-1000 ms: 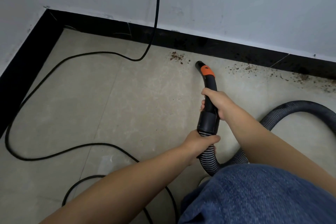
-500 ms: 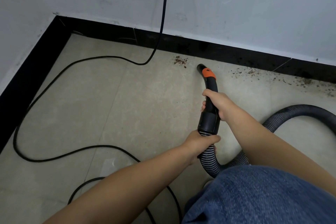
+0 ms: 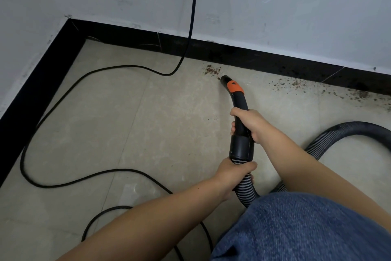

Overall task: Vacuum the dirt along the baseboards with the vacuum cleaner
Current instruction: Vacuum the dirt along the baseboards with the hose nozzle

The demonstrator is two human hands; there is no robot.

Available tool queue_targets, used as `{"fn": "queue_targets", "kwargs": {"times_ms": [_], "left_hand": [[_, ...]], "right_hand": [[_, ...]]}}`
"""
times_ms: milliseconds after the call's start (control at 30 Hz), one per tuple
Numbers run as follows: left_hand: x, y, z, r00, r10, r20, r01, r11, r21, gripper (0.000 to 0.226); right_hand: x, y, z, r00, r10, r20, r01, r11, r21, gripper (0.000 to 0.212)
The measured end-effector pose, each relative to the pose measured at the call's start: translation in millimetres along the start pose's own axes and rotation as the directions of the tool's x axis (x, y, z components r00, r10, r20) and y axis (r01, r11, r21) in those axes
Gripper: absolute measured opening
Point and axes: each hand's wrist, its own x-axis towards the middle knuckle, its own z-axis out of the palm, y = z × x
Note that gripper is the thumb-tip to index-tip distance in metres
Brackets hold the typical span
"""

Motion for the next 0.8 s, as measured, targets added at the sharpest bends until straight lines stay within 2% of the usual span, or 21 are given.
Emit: {"fn": "queue_targets", "kwargs": {"times_ms": [367, 633, 800], "left_hand": [[-2, 3, -2, 1.000, 0.002, -0.017, -0.002, 1.000, 0.003, 0.013], [4, 37, -17, 0.999, 0.028, -0.016, -0.028, 1.000, -0.015, 0.014], [3, 26, -16, 1.000, 0.006, -0.003, -0.006, 1.000, -0.006, 0.014]], "right_hand": [[-1, -1, 3, 1.000, -0.008, 0.009, 0.008, 1.000, 0.000, 0.012], [8, -30, 17, 0.999, -0.024, 0.020, 0.024, 0.999, 0.029, 0.012], [9, -21, 15, 1.000, -0.006, 0.018, 0.005, 1.000, 0.020, 0.013]]}}
